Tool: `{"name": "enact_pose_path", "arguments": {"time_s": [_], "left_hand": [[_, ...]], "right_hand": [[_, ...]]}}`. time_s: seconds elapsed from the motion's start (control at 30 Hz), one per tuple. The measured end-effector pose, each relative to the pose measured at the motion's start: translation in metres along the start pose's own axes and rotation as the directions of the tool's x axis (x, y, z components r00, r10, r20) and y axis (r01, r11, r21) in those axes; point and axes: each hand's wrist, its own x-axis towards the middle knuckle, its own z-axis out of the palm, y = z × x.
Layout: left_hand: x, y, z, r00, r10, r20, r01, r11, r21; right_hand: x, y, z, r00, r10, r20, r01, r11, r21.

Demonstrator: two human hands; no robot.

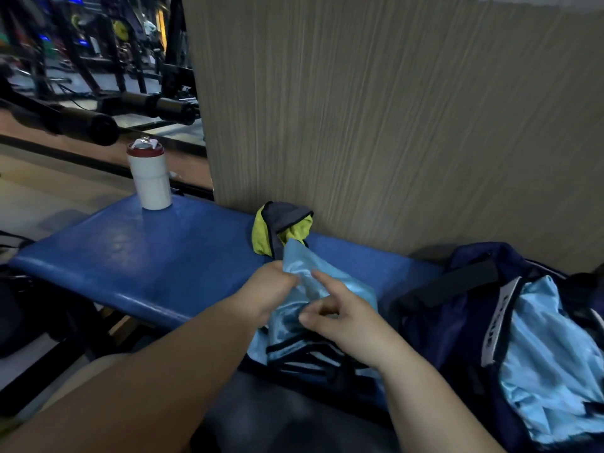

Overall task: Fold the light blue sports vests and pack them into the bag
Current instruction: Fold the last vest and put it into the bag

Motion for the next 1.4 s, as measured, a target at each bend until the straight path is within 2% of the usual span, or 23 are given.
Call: {"name": "enact_pose_path", "arguments": {"time_s": [0.07,0.17,0.27,0.37,0.47,0.5,0.57,0.63,0.67,0.7,0.77,0.83,0.87,0.9,1.03,1.27,1.33,1.4], "left_hand": [[0.005,-0.004,-0.011,0.998,-0.005,-0.064,0.005,1.0,0.006],[0.014,-0.012,-0.024,0.997,-0.008,-0.08,0.013,0.998,0.06],[0.019,-0.018,-0.03,0.992,0.04,-0.116,-0.021,0.986,0.164],[0.025,-0.026,-0.033,0.984,0.087,-0.154,-0.038,0.955,0.294],[0.023,-0.026,-0.031,0.966,0.133,-0.223,-0.013,0.882,0.472],[0.02,-0.028,-0.028,0.948,0.188,-0.255,-0.007,0.816,0.578],[0.012,-0.031,-0.02,0.88,0.403,-0.251,-0.08,0.648,0.757],[0.01,-0.033,-0.009,0.82,0.567,-0.08,-0.291,0.534,0.794],[0.012,-0.033,-0.004,0.816,0.577,0.044,-0.397,0.502,0.768],[0.014,-0.035,0.001,0.833,0.53,0.159,-0.461,0.505,0.73],[0.017,-0.039,0.007,0.88,0.333,0.339,-0.469,0.486,0.737],[0.019,-0.046,0.008,0.896,0.143,0.42,-0.443,0.329,0.834],[0.019,-0.048,0.008,0.901,0.1,0.421,-0.432,0.269,0.861],[0.019,-0.05,0.007,0.905,0.085,0.416,-0.424,0.24,0.873],[0.015,-0.047,0.009,0.91,0.031,0.413,-0.408,0.238,0.881],[0.016,-0.037,0.011,0.92,-0.033,0.391,-0.361,0.319,0.876],[0.017,-0.037,0.012,0.924,-0.031,0.38,-0.349,0.338,0.874],[0.018,-0.037,0.011,0.923,-0.03,0.383,-0.352,0.333,0.875]], "right_hand": [[-0.001,0.003,-0.007,0.998,0.019,-0.054,-0.03,0.976,-0.217],[-0.008,0.008,-0.014,0.995,0.094,-0.034,-0.096,0.821,-0.563],[-0.014,0.007,-0.011,0.986,0.162,0.051,-0.077,0.698,-0.712],[-0.018,0.006,-0.01,0.99,0.135,0.039,-0.044,0.56,-0.827],[-0.02,0.014,-0.015,0.996,0.084,-0.001,-0.052,0.608,-0.792],[-0.021,0.016,-0.016,0.998,0.062,-0.012,-0.048,0.621,-0.782],[-0.021,0.021,-0.02,1.0,0.028,-0.012,-0.026,0.616,-0.787],[-0.021,0.025,-0.026,0.999,0.041,0.015,-0.016,0.661,-0.75],[-0.021,0.028,-0.03,0.997,0.066,0.031,-0.025,0.709,-0.705],[-0.021,0.031,-0.034,0.995,0.093,0.04,-0.044,0.754,-0.655],[-0.021,0.038,-0.041,0.993,0.115,0.036,-0.069,0.791,-0.608],[-0.02,0.045,-0.044,0.995,0.094,0.011,-0.068,0.782,-0.619],[-0.02,0.049,-0.044,0.997,0.074,-0.001,-0.058,0.773,-0.631],[-0.02,0.051,-0.043,0.999,0.052,-0.012,-0.047,0.763,-0.644],[-0.022,0.058,-0.039,0.998,-0.034,-0.049,-0.009,0.727,-0.686],[-0.03,0.047,-0.037,0.972,-0.223,-0.073,0.115,0.723,-0.681],[-0.034,0.038,-0.041,0.971,-0.236,-0.042,0.144,0.715,-0.684],[-0.039,0.031,-0.045,0.987,-0.157,0.036,0.138,0.708,-0.693]]}}
